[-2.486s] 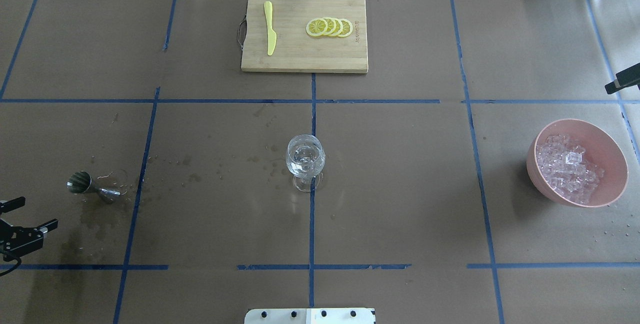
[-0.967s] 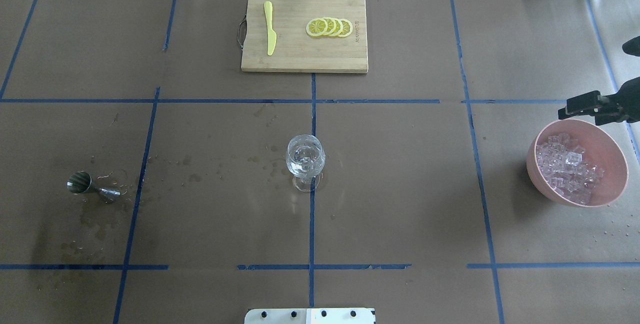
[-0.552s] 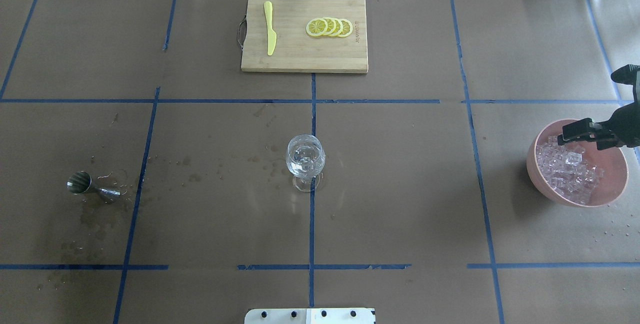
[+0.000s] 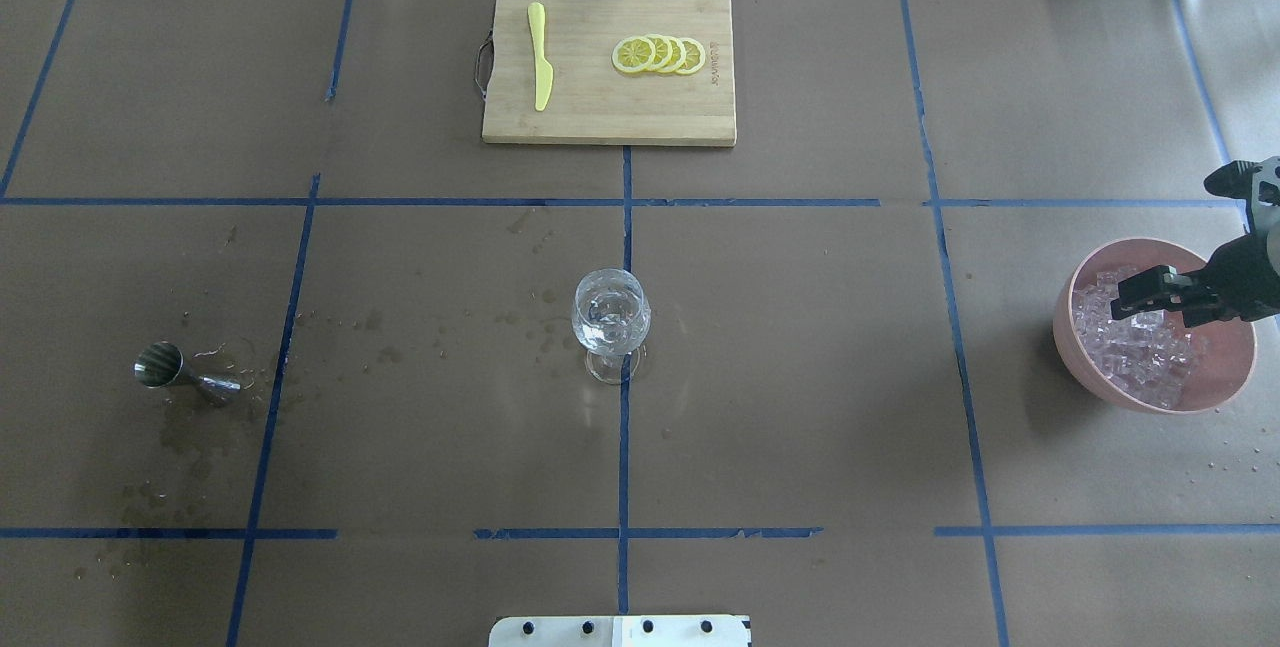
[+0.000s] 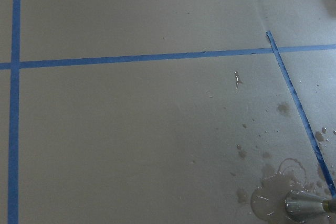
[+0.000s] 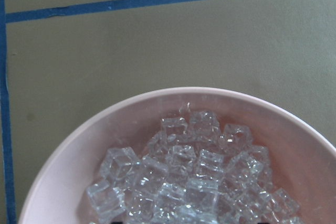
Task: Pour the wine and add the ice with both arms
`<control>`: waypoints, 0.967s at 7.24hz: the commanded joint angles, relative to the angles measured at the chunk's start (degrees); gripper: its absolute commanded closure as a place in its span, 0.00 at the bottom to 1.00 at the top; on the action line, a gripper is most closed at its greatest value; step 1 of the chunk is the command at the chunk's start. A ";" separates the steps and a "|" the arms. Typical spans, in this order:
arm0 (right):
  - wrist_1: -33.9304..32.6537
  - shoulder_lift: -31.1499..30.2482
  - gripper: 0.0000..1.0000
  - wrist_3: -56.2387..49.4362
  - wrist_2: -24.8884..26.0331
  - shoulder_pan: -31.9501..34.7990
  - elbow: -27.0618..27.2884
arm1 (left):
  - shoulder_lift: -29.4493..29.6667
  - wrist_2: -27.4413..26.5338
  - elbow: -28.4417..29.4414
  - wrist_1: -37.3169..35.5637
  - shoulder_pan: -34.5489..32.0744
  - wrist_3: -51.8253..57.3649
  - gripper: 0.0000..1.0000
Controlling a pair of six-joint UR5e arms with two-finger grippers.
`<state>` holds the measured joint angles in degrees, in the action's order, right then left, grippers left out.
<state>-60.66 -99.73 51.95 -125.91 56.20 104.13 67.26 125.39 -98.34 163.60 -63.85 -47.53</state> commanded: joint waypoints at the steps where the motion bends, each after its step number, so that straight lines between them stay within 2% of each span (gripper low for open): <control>1: 0.10 0.33 0.64 0.34 -0.38 -0.30 -0.25 | -0.11 -0.06 -0.09 0.14 -0.13 0.07 0.00; 2: 0.10 0.33 1.00 0.78 -0.38 -0.30 -0.68 | -0.11 -0.06 -0.09 0.23 -0.30 0.07 0.00; 5: 0.19 -0.20 1.00 0.70 -0.91 0.13 0.63 | -0.02 -0.15 -0.27 0.32 -0.39 -0.02 0.00; 6: -1.81 0.24 1.00 0.79 -4.74 2.57 6.73 | -0.02 -0.15 -0.36 0.32 -0.39 0.07 0.00; 7: -8.36 2.94 1.00 2.18 -7.39 4.08 13.57 | -0.02 -0.15 -0.36 0.40 -0.92 0.07 0.00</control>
<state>-63.46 -98.94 53.06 -130.01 58.30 110.45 67.23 125.26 -98.66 163.94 -64.40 -47.48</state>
